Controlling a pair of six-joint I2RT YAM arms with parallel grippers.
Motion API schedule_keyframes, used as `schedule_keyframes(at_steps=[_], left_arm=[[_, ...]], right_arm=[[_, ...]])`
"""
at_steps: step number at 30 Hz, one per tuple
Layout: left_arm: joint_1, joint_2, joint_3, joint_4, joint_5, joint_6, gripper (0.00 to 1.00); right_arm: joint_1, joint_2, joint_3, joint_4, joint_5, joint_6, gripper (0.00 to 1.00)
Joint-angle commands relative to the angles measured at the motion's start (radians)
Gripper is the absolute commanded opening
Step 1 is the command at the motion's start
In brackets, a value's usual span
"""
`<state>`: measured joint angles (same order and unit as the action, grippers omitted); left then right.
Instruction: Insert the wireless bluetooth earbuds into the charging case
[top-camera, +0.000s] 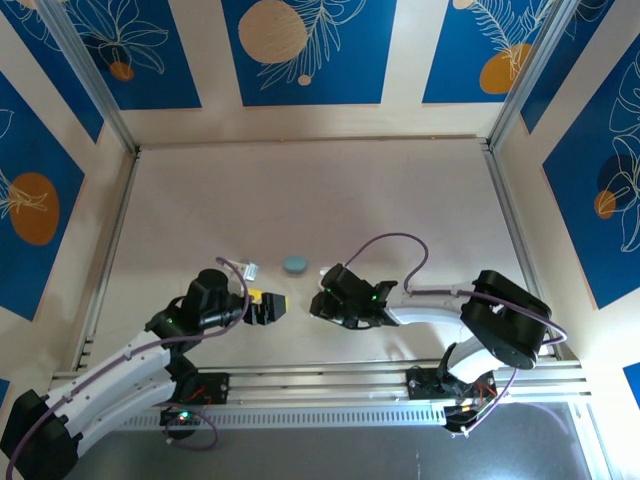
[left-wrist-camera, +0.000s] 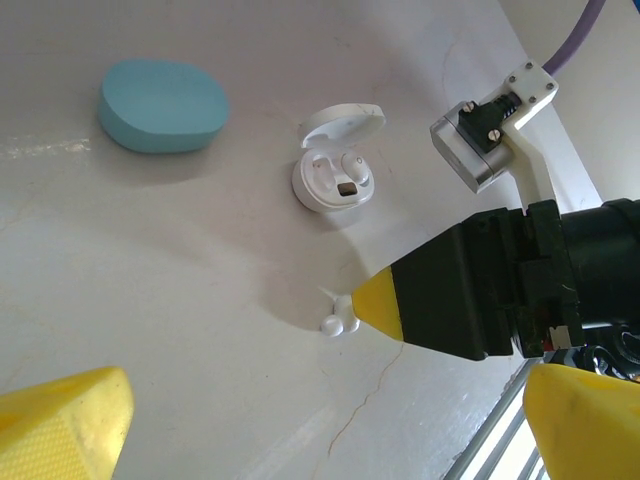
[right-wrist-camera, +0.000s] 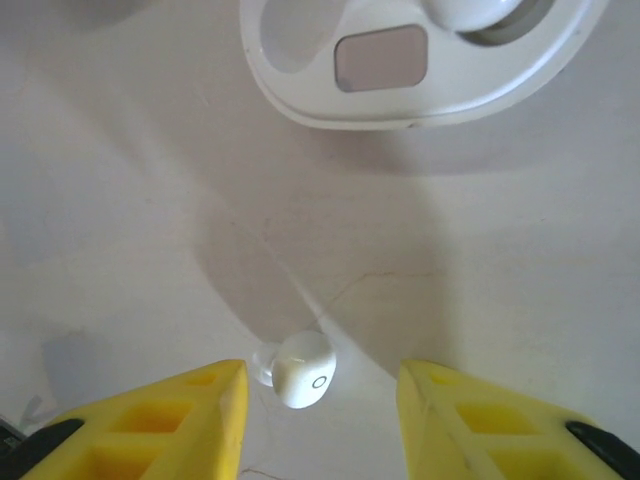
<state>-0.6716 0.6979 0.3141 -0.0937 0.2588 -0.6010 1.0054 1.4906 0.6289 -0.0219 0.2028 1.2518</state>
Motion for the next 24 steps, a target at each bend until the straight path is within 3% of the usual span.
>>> schedule_keyframes(at_steps=[1, 12, 24], left_arm=[[0.004, -0.015, -0.012, -0.003, 0.02, -0.009, 1.0], [0.005, -0.015, -0.01, 0.001, 0.017, -0.015, 1.0], [0.008, -0.018, -0.014, -0.002, 0.016, -0.015, 1.0]], right_arm=[[0.008, -0.01, -0.016, 0.016, 0.033, 0.04, 0.4], [0.008, 0.024, -0.01, 0.053, 0.018, 0.056, 0.28], [0.011, 0.082, -0.016, 0.122, -0.017, 0.082, 0.28]])
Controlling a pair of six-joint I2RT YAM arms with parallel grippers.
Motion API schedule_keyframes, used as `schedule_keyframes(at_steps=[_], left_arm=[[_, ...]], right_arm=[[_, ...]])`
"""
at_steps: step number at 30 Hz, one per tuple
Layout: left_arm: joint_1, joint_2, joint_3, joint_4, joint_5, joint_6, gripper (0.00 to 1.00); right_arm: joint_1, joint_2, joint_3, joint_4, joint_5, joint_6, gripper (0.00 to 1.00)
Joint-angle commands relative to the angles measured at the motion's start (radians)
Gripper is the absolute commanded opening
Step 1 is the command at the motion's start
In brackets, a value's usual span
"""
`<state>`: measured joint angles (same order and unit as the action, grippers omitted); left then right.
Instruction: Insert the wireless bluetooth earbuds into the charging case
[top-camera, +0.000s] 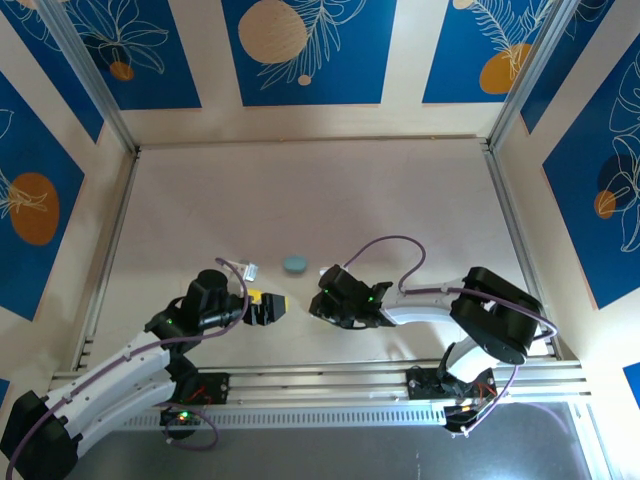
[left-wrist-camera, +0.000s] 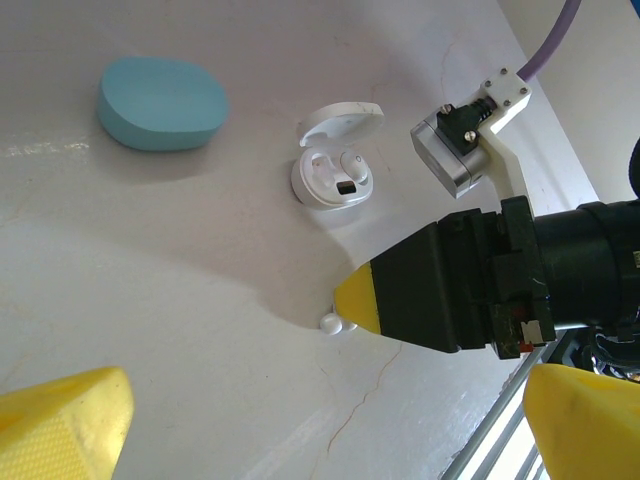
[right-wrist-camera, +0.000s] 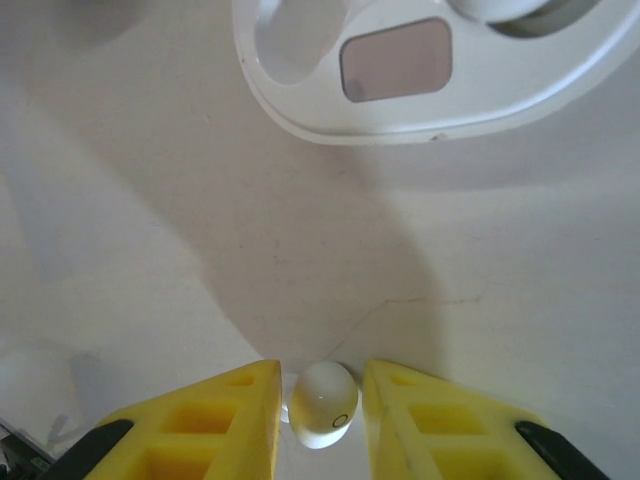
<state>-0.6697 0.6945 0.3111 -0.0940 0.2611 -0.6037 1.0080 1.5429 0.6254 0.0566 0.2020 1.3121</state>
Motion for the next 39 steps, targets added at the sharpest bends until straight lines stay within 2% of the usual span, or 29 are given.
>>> schedule_keyframes(at_steps=[1, 10, 19, 25, 32, 39], left_arm=[[0.006, -0.015, -0.011, -0.002, 0.012, -0.014, 1.0], [0.009, -0.013, -0.014, 0.005, 0.013, -0.016, 1.0], [0.011, -0.012, -0.015, 0.008, 0.016, -0.017, 1.0], [0.01, -0.012, -0.011, 0.006, 0.015, -0.017, 1.0], [0.012, -0.022, 0.005, 0.0, -0.003, -0.014, 1.0], [0.013, -0.023, 0.011, 0.009, -0.031, -0.012, 1.0]], right_arm=[[0.009, 0.034, -0.013, 0.049, -0.016, 0.023, 0.29], [0.007, 0.061, -0.008, 0.092, -0.029, 0.029, 0.27], [0.003, 0.067, -0.019, 0.121, -0.045, 0.035, 0.18], [0.002, 0.044, -0.027, 0.123, -0.041, 0.03, 0.16], [-0.014, -0.045, -0.02, 0.039, -0.013, -0.011, 0.13], [-0.075, -0.141, -0.007, -0.074, 0.01, -0.075, 0.13]])
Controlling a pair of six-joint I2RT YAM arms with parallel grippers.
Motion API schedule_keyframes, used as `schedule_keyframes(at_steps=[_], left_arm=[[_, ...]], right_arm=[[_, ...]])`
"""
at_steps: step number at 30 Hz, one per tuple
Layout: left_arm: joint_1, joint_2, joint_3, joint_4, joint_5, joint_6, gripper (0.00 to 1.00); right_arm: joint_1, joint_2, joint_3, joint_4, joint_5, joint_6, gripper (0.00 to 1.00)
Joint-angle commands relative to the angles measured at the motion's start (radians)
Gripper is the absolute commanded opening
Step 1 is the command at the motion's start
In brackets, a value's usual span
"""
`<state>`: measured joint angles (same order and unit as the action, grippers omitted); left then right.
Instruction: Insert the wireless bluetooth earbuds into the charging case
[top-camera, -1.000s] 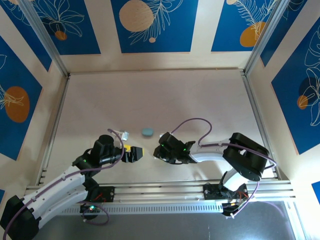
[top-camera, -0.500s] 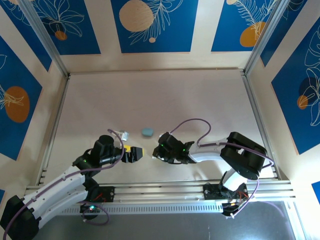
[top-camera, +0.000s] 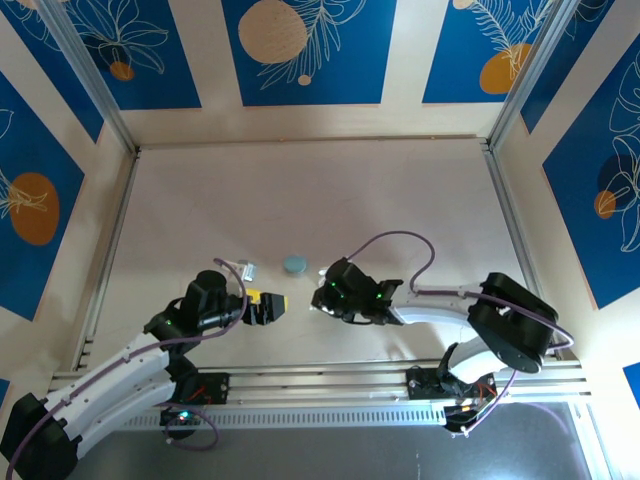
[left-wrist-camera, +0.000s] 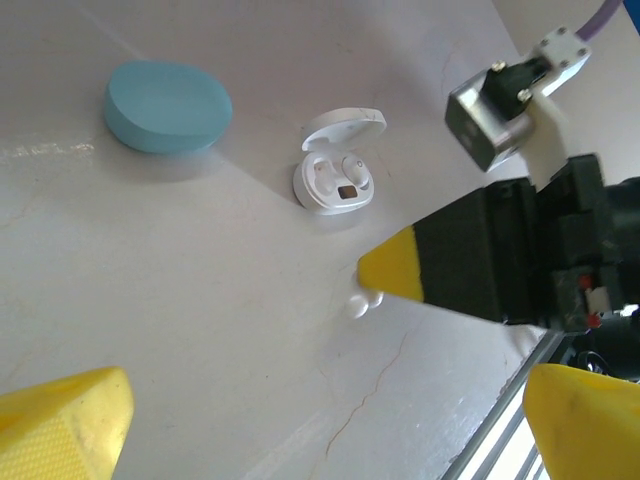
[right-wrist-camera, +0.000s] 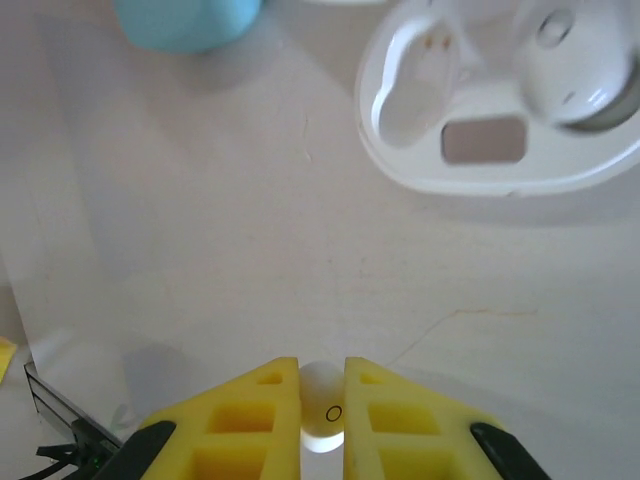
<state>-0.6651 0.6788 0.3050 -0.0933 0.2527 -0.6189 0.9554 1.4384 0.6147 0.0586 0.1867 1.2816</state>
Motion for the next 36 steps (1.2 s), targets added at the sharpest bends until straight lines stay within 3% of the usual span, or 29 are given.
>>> schedule_keyframes(at_steps=[1, 12, 36], left_arm=[[0.01, -0.003, 0.019, 0.014, -0.025, 0.003, 1.0], [0.017, 0.078, 0.035, 0.075, -0.02, 0.005, 1.0], [0.044, 0.045, 0.016, 0.056, 0.005, 0.016, 1.0]], right_arm=[[-0.036, -0.048, 0.004, -0.087, 0.024, -0.055, 0.13], [-0.13, -0.085, 0.077, -0.213, 0.062, -0.142, 0.13], [-0.07, 0.139, 0.294, -0.339, 0.176, -0.148, 0.14]])
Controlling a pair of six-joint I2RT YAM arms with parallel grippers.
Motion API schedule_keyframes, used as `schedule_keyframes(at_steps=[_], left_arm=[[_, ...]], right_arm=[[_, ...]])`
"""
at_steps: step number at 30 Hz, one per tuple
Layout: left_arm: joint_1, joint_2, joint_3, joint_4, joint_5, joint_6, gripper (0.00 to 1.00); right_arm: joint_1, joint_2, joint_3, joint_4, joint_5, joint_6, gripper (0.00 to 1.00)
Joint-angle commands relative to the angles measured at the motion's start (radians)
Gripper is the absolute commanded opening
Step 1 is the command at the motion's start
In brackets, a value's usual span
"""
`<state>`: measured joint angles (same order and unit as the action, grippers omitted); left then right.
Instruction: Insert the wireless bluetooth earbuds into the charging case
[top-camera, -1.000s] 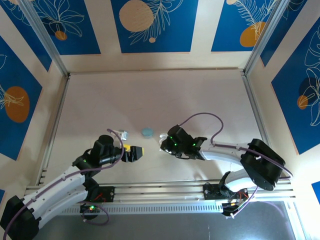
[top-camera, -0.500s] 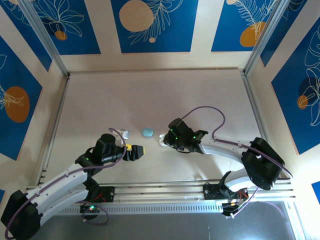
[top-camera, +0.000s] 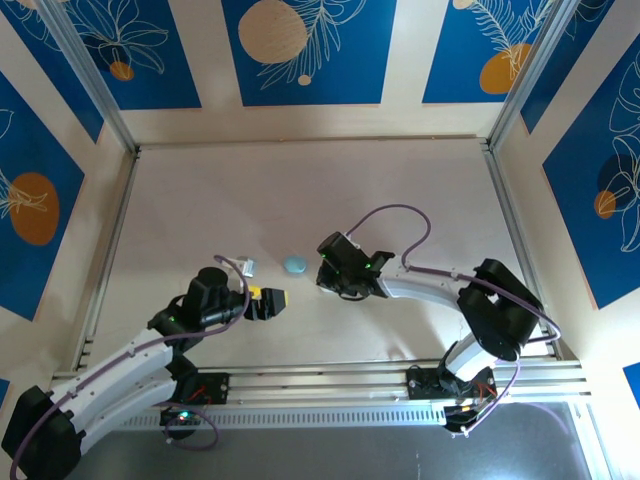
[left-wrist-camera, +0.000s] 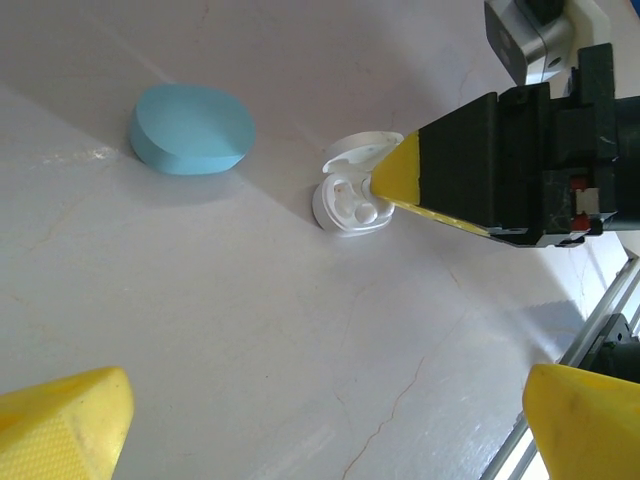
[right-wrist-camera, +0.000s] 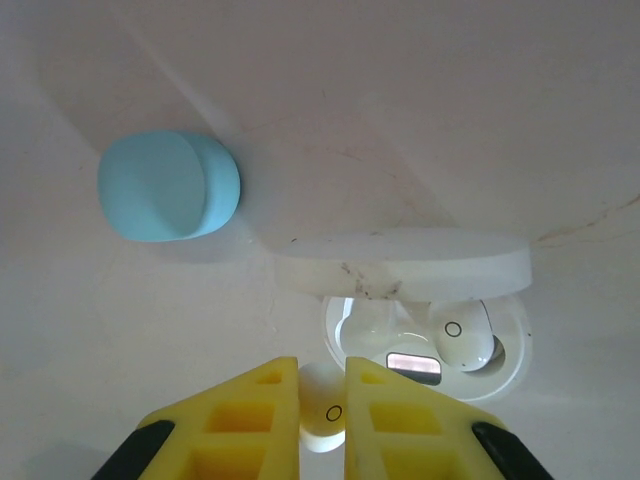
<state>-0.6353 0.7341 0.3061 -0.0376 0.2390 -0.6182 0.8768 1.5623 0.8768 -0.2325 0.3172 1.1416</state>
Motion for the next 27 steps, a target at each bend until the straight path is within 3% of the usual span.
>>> schedule_keyframes(at_steps=[1, 27], left_arm=[[0.015, -0.01, 0.013, 0.002, 0.019, 0.016, 1.0], [0.044, -0.021, -0.001, 0.001, 0.044, 0.017, 1.0]], right_arm=[[0.009, 0.02, 0.038, -0.055, 0.05, -0.008, 0.14], [0.015, 0.113, 0.108, -0.121, 0.088, -0.016, 0.14]])
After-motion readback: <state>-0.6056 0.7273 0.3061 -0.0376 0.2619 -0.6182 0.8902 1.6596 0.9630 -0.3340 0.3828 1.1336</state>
